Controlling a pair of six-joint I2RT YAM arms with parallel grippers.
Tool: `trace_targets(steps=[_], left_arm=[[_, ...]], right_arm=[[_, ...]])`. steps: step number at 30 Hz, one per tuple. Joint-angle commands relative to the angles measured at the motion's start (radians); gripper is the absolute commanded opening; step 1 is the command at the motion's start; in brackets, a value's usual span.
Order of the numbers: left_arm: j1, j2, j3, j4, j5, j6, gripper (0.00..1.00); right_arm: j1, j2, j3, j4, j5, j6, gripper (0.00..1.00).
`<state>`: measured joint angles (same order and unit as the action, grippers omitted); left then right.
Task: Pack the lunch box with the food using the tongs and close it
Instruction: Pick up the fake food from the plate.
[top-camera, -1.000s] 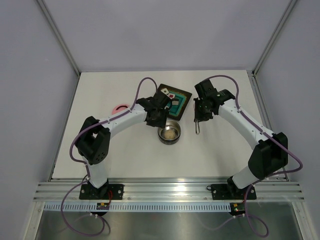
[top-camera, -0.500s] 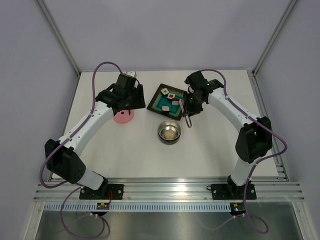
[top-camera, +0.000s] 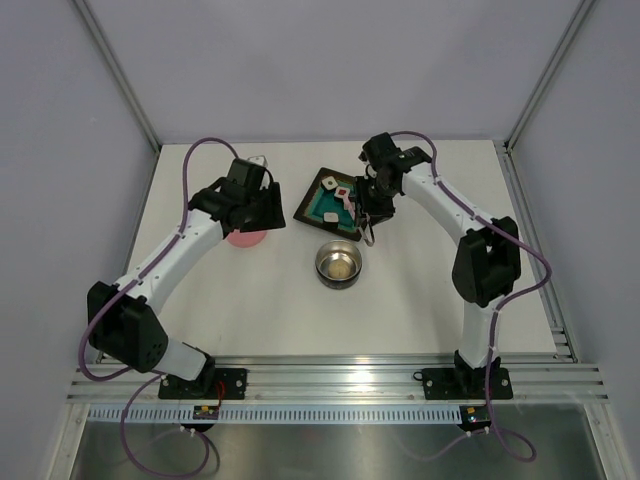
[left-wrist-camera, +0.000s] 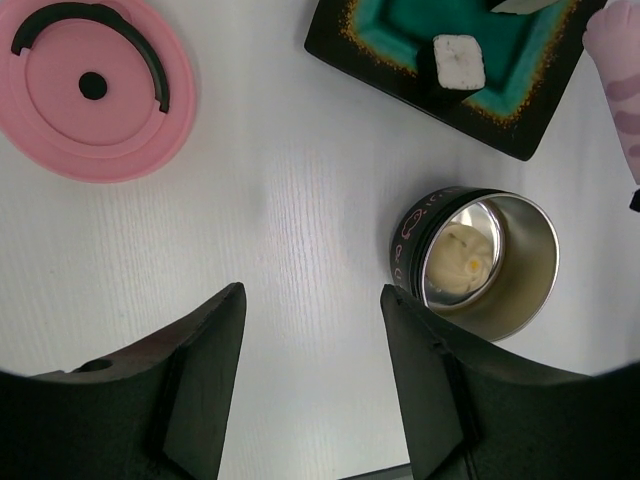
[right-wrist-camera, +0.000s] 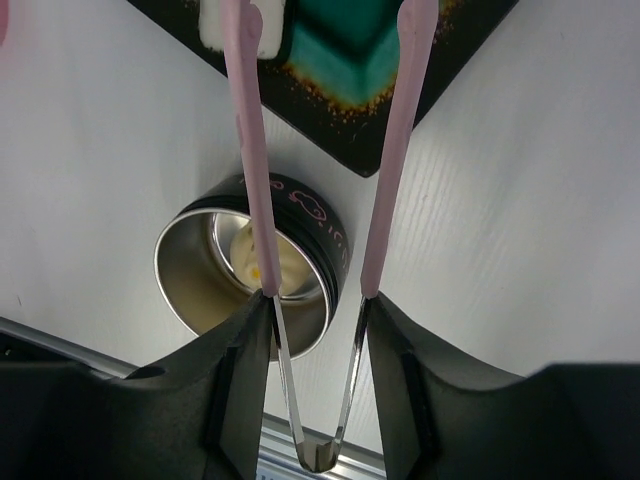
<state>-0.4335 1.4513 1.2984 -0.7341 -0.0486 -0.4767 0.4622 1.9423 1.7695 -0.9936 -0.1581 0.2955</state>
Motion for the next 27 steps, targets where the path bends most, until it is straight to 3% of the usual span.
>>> trace_targets(steps=[1, 27], left_arm=[[0.004, -0.051, -0.010, 0.038, 0.020, 0.000, 0.60], [0.019, -0.049, -0.040, 0.042, 0.006, 0.009, 0.60]], right_arm=[[-0.002, 0.059, 0.090, -0.034, -0.003, -0.002, 0.48], [-0.005, 0.285, 0.301, -0.083, 0.080, 0.021, 0.54]])
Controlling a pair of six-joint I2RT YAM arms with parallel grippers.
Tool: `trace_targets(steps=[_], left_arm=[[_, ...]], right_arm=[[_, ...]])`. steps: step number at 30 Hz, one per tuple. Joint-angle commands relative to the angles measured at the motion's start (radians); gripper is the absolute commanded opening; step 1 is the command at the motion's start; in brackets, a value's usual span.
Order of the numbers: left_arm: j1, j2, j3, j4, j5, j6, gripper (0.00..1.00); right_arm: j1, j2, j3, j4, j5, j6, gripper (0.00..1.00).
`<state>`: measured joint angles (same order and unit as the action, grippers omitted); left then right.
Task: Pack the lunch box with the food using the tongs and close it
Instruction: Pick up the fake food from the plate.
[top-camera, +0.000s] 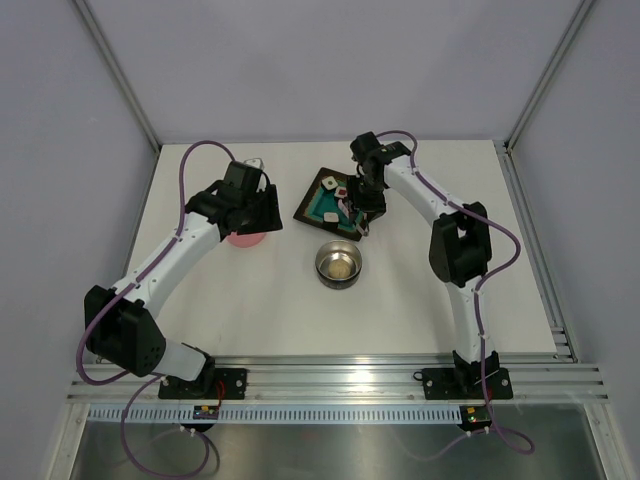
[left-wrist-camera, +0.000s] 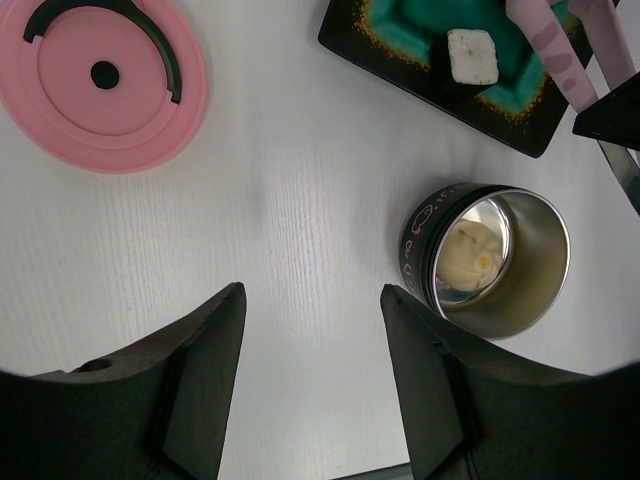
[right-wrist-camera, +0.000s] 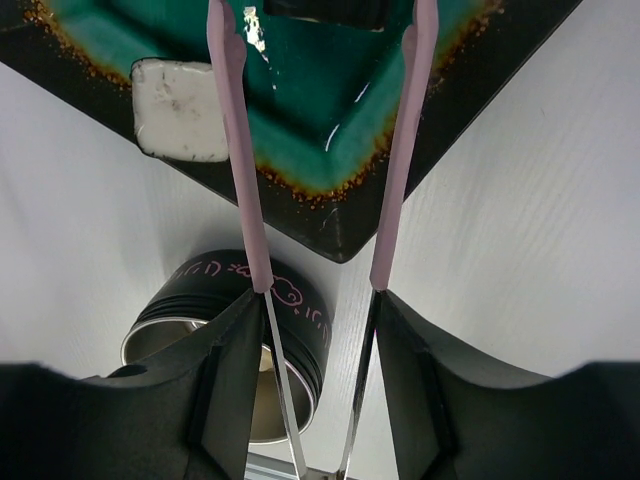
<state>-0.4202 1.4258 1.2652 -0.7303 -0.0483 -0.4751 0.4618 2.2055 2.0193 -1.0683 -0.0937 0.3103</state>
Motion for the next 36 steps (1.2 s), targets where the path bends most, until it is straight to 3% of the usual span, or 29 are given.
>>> trace_targets(steps=[1, 15, 19, 22, 36], left_arm=[[0.006, -0.024, -0.009, 0.040, 0.005, 0.007, 0.60], [0.008, -0.021, -0.021, 0.045, 0.002, 0.007, 0.60], [0.008, -0.018, -0.021, 0.045, 0.005, 0.007, 0.60], [0.008, -0.019, -0.021, 0.043, 0.007, 0.007, 0.60], [0.012, -0.021, -0.007, 0.032, -0.013, 0.027, 0.60]], right_arm=[[-0.005, 0.025, 0.055, -0.009, 0.012, 0.006, 0.54], [-0.005, 0.054, 0.094, 0.019, 0.018, 0.015, 0.49], [-0.005, 0.045, 0.091, 0.022, 0.018, 0.016, 0.41], [-0.005, 0.025, 0.072, 0.030, 0.015, 0.018, 0.26], [-0.003, -0.243, -0.128, 0.036, 0.035, 0.012, 0.19]])
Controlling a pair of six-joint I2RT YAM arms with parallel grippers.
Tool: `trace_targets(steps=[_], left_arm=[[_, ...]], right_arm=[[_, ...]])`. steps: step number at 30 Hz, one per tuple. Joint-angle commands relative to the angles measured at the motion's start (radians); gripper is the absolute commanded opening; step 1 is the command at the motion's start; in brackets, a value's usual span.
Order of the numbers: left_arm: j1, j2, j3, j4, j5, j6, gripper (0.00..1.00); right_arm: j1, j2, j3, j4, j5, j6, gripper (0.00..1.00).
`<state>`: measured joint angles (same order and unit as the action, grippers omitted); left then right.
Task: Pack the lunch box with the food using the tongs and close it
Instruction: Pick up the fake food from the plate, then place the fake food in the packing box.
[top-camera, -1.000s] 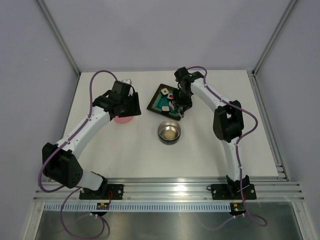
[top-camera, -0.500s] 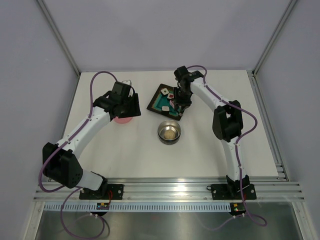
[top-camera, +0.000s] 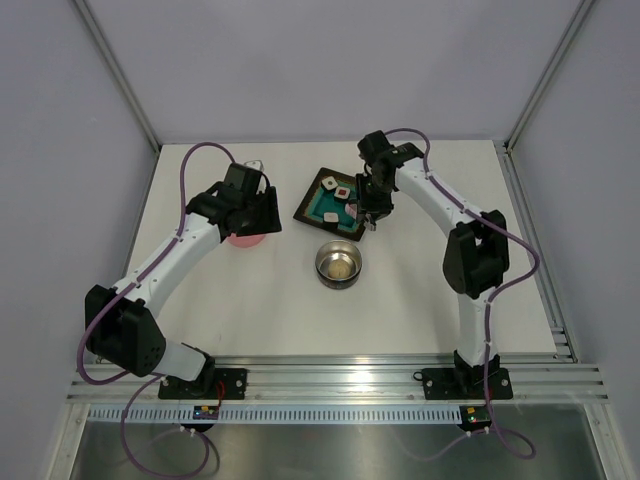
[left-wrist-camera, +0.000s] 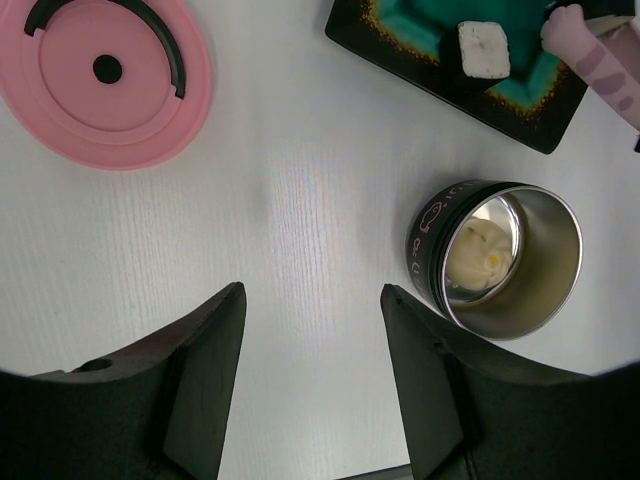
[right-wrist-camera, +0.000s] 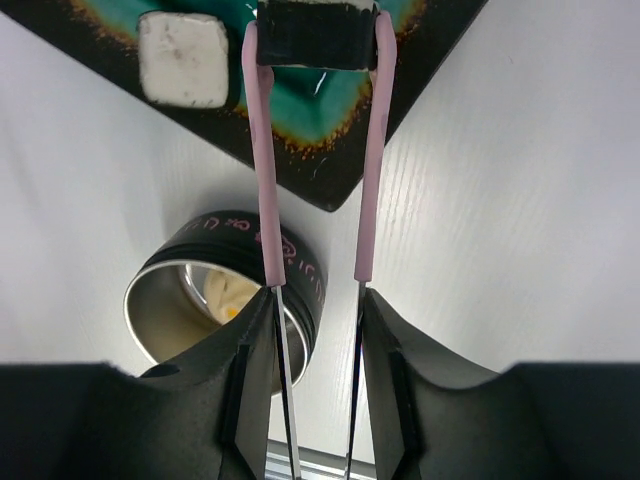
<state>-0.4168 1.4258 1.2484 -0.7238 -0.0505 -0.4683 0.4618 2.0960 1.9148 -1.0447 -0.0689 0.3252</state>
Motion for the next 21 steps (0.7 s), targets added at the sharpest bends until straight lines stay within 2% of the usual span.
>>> trace_targets(steps=[1, 6, 11, 21], left_arm=[[0.009, -0.019, 0.011, 0.024, -0.011, 0.022, 0.60], [0.015, -0.018, 0.009, 0.021, -0.009, 0.028, 0.60], [0.016, -0.013, 0.009, 0.021, -0.006, 0.034, 0.60], [0.016, -0.027, 0.000, 0.017, -0.014, 0.043, 0.60]], right_arm=[[-0.002, -0.167, -0.037, 0.012, 0.008, -0.002, 0.19], [0.014, -0.264, -0.132, -0.003, 0.004, 0.000, 0.18], [0.086, -0.356, -0.184, -0.046, 0.017, 0.012, 0.19], [0.222, -0.430, -0.281, -0.095, 0.008, 0.074, 0.19]])
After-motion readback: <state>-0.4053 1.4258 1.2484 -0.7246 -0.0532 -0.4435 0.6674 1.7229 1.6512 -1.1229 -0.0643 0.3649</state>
